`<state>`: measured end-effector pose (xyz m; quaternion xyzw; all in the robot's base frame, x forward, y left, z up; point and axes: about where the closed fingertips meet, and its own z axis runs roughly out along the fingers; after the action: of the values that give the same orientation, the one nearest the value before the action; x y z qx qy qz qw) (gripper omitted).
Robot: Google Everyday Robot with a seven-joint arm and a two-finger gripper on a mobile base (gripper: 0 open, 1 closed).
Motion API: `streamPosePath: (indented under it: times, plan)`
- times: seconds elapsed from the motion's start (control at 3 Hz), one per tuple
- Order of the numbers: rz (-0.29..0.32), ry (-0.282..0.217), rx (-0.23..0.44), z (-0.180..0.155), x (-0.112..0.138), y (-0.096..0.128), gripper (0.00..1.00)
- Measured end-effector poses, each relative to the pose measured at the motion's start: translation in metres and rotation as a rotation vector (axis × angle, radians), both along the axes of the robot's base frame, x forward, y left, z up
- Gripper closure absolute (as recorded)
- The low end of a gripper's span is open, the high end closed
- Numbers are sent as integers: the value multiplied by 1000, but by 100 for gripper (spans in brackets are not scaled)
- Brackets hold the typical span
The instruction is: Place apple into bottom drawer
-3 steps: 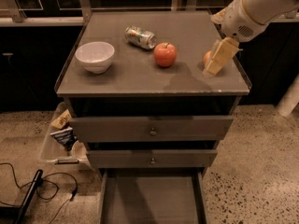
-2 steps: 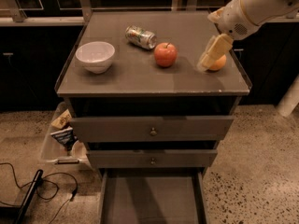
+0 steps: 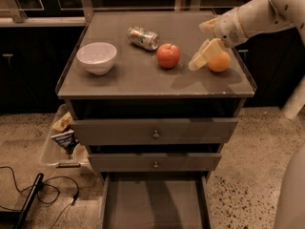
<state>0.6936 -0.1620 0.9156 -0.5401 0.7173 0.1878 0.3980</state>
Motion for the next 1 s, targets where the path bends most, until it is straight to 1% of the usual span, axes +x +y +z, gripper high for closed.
streamPosePath:
  times: [0.33, 0.67, 1.0]
  plan:
    - [44, -3, 76, -8, 17, 23, 0]
    - [78, -12, 96, -12, 28, 43, 0]
    - [96, -7, 80, -23, 37, 59, 0]
